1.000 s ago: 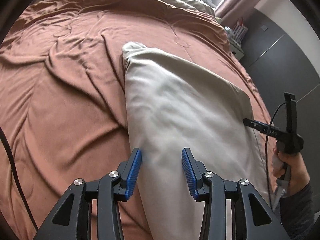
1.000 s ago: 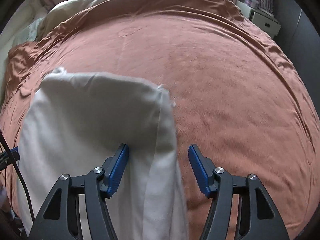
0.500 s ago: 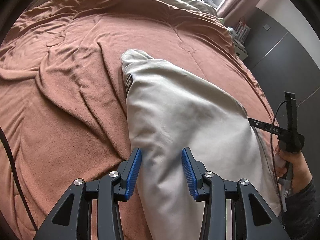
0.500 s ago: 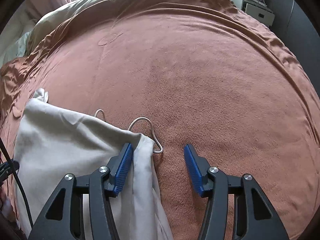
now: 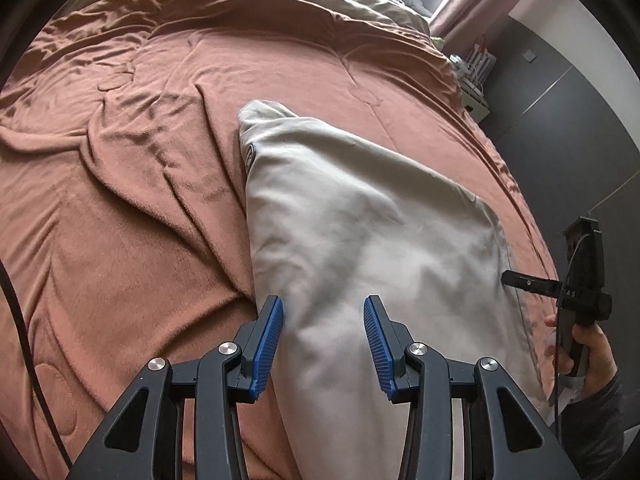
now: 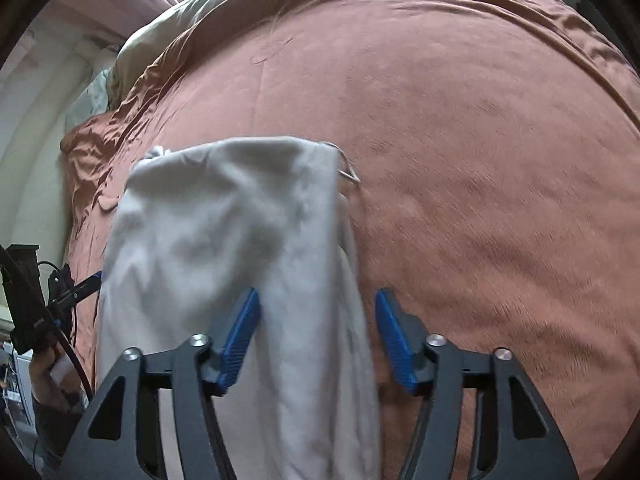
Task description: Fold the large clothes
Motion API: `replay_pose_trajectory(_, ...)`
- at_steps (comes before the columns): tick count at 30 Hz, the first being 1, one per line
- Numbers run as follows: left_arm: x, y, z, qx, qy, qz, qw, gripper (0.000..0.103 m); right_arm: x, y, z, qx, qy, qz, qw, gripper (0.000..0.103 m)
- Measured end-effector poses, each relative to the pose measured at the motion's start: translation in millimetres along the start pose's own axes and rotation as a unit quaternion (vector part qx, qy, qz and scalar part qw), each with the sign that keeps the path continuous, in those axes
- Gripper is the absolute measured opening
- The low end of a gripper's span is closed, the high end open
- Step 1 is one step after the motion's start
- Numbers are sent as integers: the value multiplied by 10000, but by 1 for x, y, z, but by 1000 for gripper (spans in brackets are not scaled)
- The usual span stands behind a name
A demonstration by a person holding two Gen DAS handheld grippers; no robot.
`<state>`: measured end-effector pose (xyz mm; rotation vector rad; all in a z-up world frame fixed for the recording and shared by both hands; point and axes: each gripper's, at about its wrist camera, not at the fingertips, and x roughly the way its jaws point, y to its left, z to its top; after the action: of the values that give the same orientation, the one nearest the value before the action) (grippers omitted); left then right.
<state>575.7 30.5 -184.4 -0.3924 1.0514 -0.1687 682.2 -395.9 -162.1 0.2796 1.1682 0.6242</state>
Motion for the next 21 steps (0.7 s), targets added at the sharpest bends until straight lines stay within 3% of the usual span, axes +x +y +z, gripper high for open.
replay_pose_trajectory(4, 2, 1, -1, 36, 60, 32, 10000, 43, -3, -26, -7, 409, 3, 656, 9970, 61)
replay_pose_trajectory(8, 8, 7, 4, -64, 66, -6, 10000, 43, 12, -41, -6, 746, 317, 1422, 9865, 61)
replay_pose_trajectory(14, 20, 14, 10, -172, -37, -12, 9998, 43, 36, -66, 14, 1046, 363, 1742, 9785, 61)
replay_pose_trajectory(21, 28, 15, 18, -173, -57, -4, 9998, 43, 59, -64, 39, 1071, 259, 1662, 9799, 61)
